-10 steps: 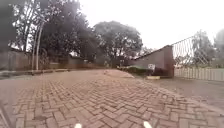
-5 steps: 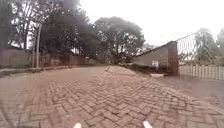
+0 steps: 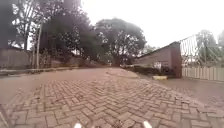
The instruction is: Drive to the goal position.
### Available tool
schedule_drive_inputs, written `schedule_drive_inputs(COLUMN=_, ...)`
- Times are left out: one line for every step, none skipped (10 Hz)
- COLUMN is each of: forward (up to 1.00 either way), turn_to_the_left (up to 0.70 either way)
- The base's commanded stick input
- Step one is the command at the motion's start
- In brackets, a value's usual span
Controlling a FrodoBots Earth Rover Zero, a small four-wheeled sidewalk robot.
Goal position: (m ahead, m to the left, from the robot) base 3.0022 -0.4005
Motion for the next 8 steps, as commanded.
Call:
schedule_drive_inputs(forward=0.5, turn_to_the_left=0.0)
schedule_drive_inputs(forward=0.5, turn_to_the_left=0.0)
schedule_drive_inputs(forward=0.5, turn_to_the_left=0.01)
schedule_drive_inputs(forward=0.5, turn_to_the_left=0.02)
schedule_drive_inputs(forward=0.5, turn_to_the_left=0.0)
schedule_drive_inputs(forward=0.5, turn_to_the_left=0.0)
schedule_drive_inputs(forward=0.5, turn_to_the_left=0.0)
schedule_drive_inputs(forward=0.5, turn_to_the_left=0.0)
